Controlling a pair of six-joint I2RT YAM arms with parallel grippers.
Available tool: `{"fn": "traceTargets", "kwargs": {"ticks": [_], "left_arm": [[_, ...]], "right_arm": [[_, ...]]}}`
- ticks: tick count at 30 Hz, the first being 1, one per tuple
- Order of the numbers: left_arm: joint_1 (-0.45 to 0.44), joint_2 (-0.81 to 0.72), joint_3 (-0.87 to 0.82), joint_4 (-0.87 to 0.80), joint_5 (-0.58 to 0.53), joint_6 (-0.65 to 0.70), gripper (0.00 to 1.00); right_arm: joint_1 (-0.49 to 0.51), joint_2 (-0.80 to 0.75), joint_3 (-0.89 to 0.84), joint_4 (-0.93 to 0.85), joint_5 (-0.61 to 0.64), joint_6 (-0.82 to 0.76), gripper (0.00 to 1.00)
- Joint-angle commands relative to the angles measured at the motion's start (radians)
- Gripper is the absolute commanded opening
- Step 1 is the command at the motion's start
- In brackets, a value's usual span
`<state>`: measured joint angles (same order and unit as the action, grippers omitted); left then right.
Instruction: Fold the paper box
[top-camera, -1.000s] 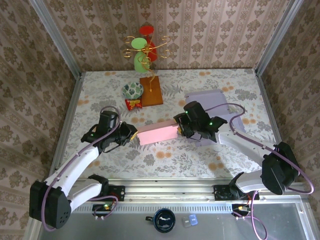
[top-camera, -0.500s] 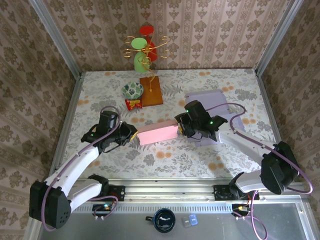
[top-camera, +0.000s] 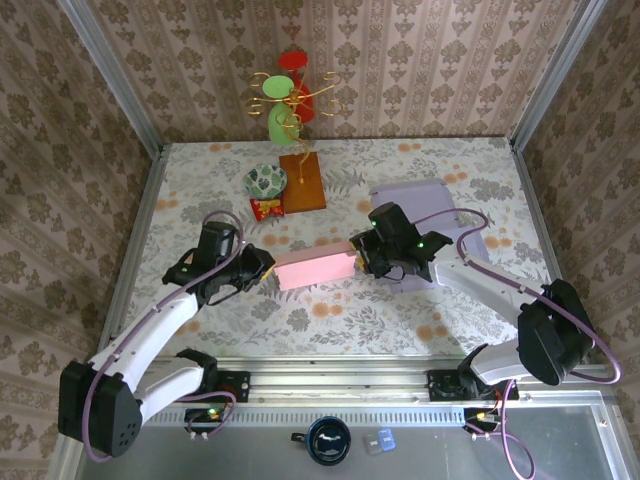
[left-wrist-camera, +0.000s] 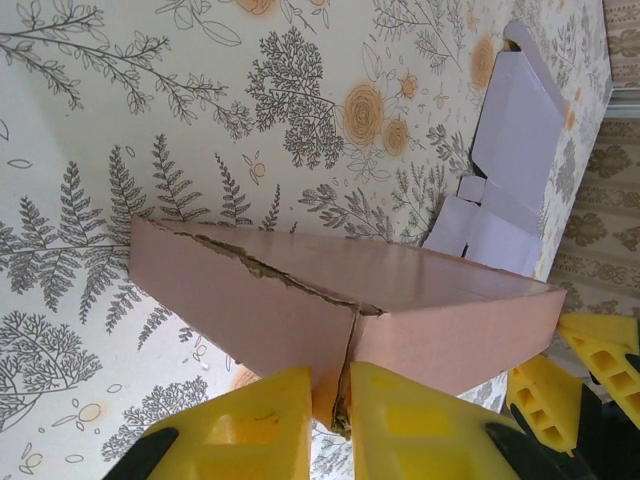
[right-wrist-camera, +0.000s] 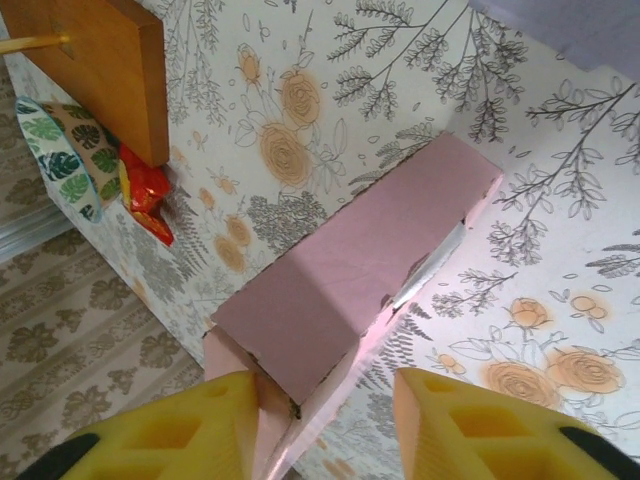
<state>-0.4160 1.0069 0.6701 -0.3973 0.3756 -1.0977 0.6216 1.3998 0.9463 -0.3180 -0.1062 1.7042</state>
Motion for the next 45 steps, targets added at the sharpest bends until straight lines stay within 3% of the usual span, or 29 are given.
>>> {"fn": "traceTargets", "kwargs": {"ticks": [1,5,11,17,24,27,31,37,40,45], "left_arm": [[-0.016,0.026,0.004,-0.110,-0.056,0.102,0.17],[-0.034,0.009,0.009,-0.121,-0.088,0.152,0.15],[-0.081,-0.002,0.006,-0.109,-0.115,0.168,0.14],[-0.115,-0.006,0.006,-0.117,-0.141,0.176,0.14],[-0.136,-0.014,0.010,-0.129,-0.172,0.183,0.13],[-0.145,-0.030,0.012,-0.141,-0.193,0.189,0.13],[-0.147,-0.064,0.020,-0.160,-0.228,0.206,0.16],[-0.147,-0.099,0.021,-0.154,-0.258,0.210,0.24],[-0.144,-0.100,0.017,-0.152,-0.263,0.211,0.26],[-0.136,-0.090,-0.009,-0.140,-0.245,0.200,0.27]], "right_arm": [[-0.006,-0.045,0.008,-0.090,0.010,-0.001,0.48],[-0.021,-0.088,0.011,-0.020,0.029,0.009,0.65],[-0.067,-0.057,-0.017,0.082,-0.096,0.085,0.72],[-0.087,0.066,-0.030,0.220,-0.219,0.136,0.72],[-0.091,0.113,-0.030,0.191,-0.288,0.105,0.67],[-0.094,0.147,-0.043,0.255,-0.310,0.068,0.56],[-0.088,0.179,-0.049,0.300,-0.330,0.002,0.51],[-0.072,0.206,-0.125,0.545,-0.289,-0.024,0.42],[-0.065,0.243,-0.147,0.606,-0.293,-0.031,0.43],[-0.060,0.275,-0.156,0.548,-0.313,-0.077,0.52]]}}
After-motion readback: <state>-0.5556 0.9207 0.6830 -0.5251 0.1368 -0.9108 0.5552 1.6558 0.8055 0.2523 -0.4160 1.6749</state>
